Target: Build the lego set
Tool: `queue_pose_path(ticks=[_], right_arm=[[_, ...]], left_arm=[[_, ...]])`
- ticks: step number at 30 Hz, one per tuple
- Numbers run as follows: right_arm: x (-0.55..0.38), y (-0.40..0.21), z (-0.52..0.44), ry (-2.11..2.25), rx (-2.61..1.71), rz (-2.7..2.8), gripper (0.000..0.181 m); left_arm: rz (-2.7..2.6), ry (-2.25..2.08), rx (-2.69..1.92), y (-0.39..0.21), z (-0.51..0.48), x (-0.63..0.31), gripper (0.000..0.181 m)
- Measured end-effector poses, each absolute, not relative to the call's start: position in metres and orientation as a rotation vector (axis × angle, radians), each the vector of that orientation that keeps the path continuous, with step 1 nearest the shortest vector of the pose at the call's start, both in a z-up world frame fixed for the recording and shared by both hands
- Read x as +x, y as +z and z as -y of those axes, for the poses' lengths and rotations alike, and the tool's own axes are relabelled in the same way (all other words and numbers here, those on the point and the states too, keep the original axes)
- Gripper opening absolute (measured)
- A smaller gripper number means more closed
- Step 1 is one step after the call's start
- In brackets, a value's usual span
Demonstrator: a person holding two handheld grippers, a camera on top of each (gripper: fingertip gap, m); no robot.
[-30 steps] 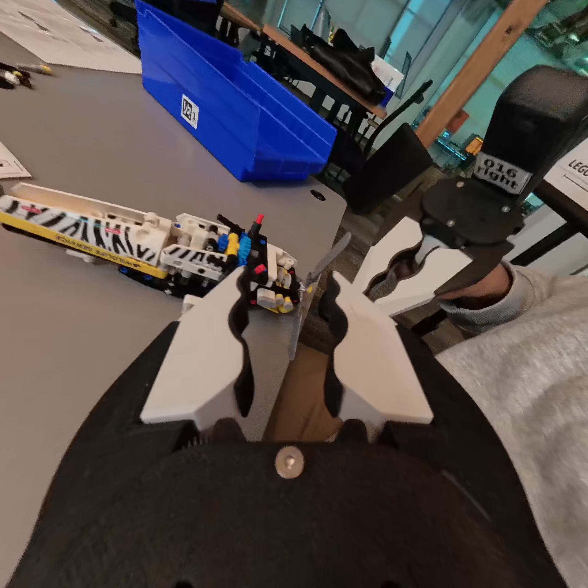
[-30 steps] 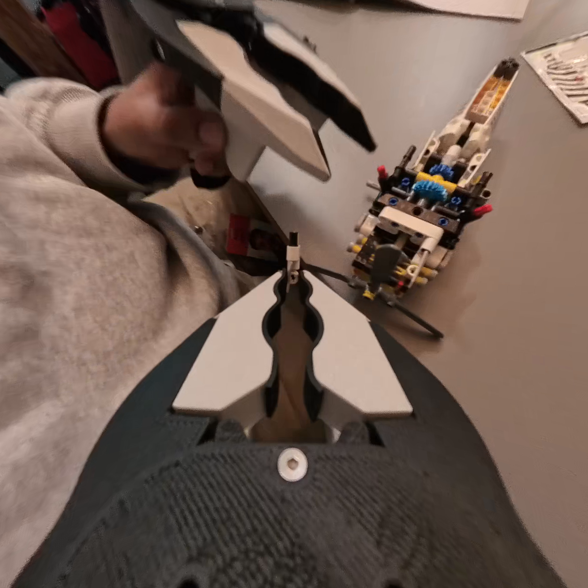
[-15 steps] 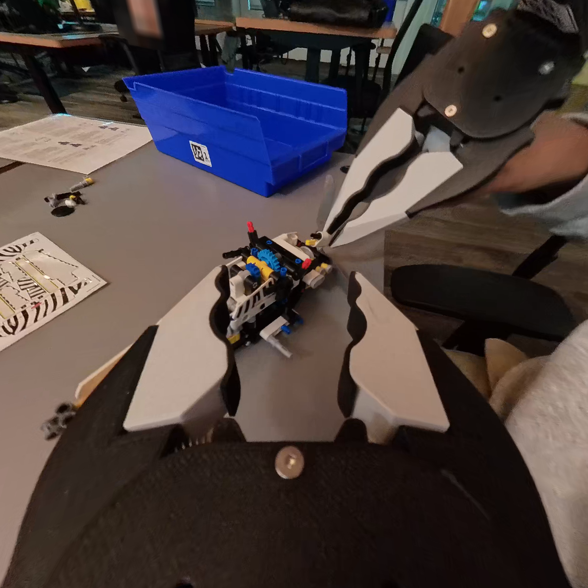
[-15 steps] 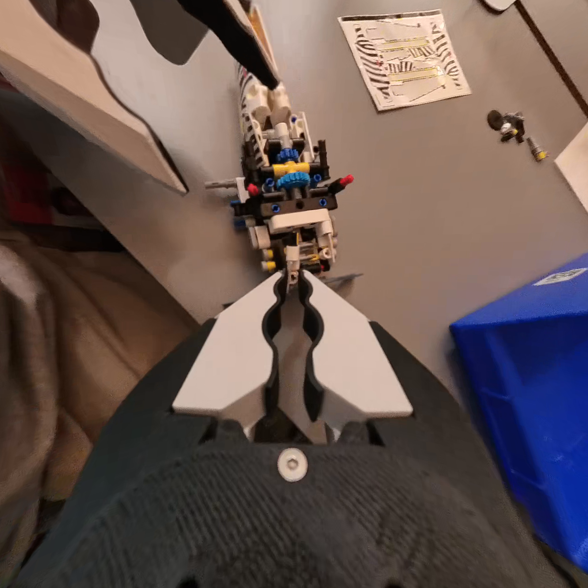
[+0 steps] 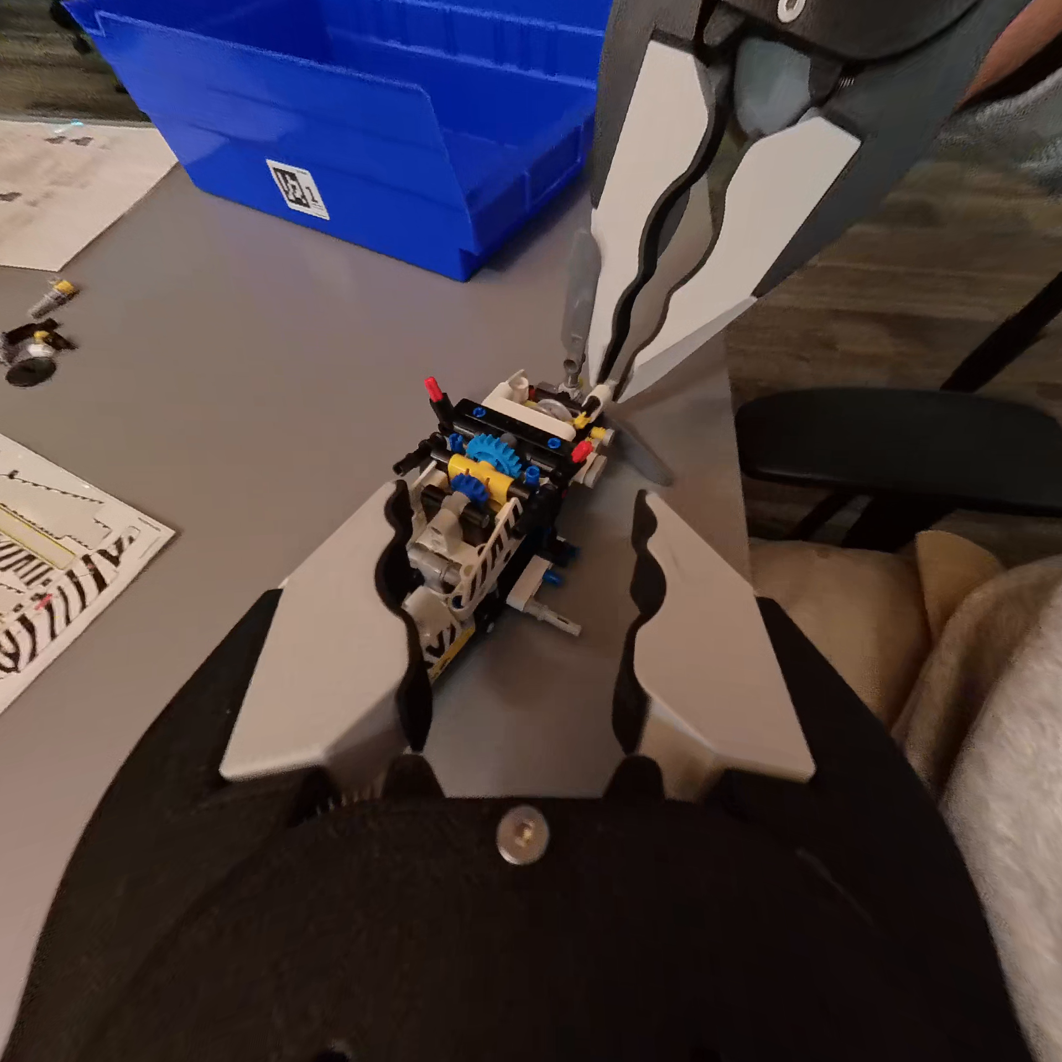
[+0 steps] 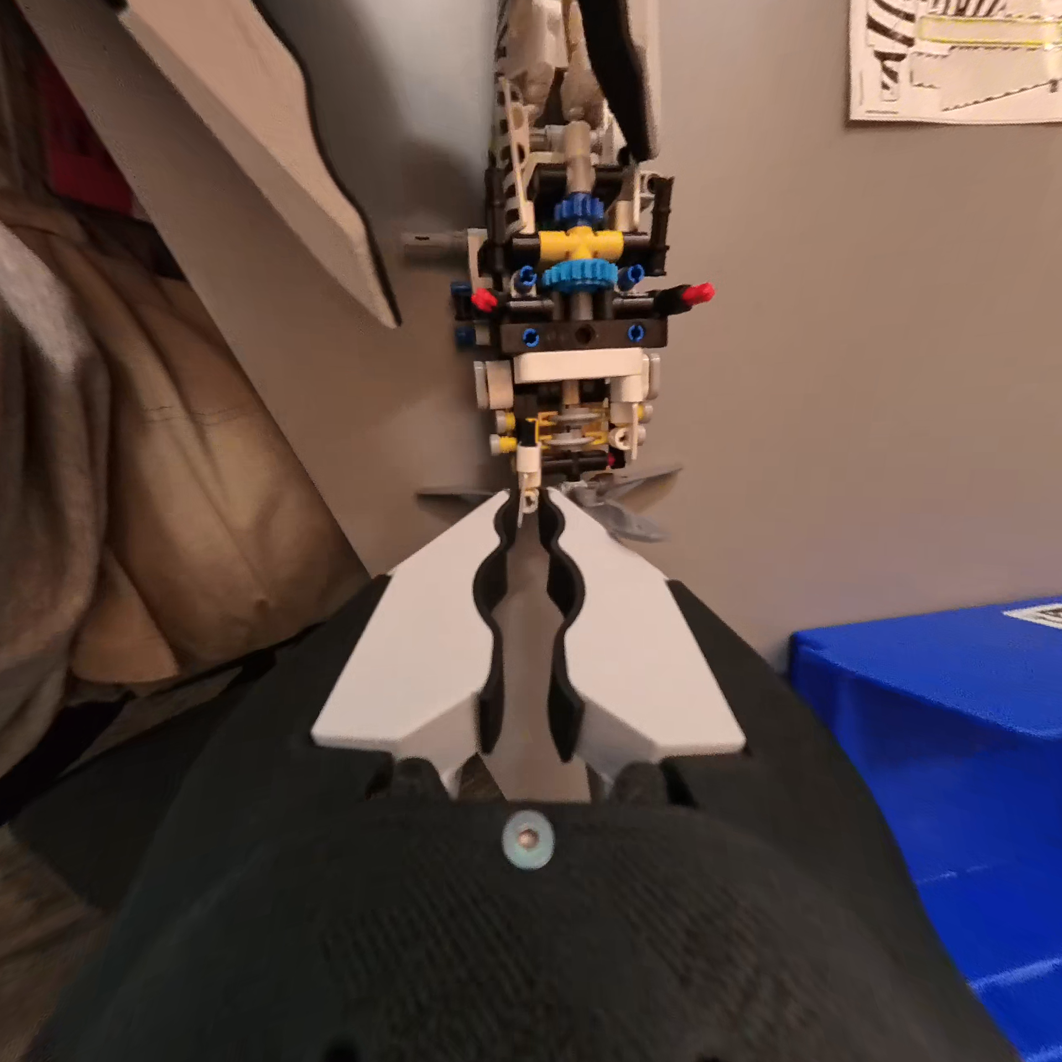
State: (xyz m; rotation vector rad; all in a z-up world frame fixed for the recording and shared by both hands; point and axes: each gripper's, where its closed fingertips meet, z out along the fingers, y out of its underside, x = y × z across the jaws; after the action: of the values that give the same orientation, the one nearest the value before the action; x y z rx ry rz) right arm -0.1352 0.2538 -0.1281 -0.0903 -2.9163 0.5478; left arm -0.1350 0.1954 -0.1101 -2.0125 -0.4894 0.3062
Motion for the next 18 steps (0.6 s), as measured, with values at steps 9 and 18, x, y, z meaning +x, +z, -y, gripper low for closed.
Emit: queue_pose_path(ticks=[9, 18], right_arm=[[-0.142, -0.127, -0.245, 0.526, -0.102, 2.994, 0.005], [-0.143, -0.126, -0.229, 0.602, -0.210, 2.917, 0.005]], left_arm=[[0.491, 0.374, -2.011, -0.111, -0.184, -0.154, 0.057], [0.554, 0.336, -1.935, -0.108, -0.175, -0.163, 0.053]])
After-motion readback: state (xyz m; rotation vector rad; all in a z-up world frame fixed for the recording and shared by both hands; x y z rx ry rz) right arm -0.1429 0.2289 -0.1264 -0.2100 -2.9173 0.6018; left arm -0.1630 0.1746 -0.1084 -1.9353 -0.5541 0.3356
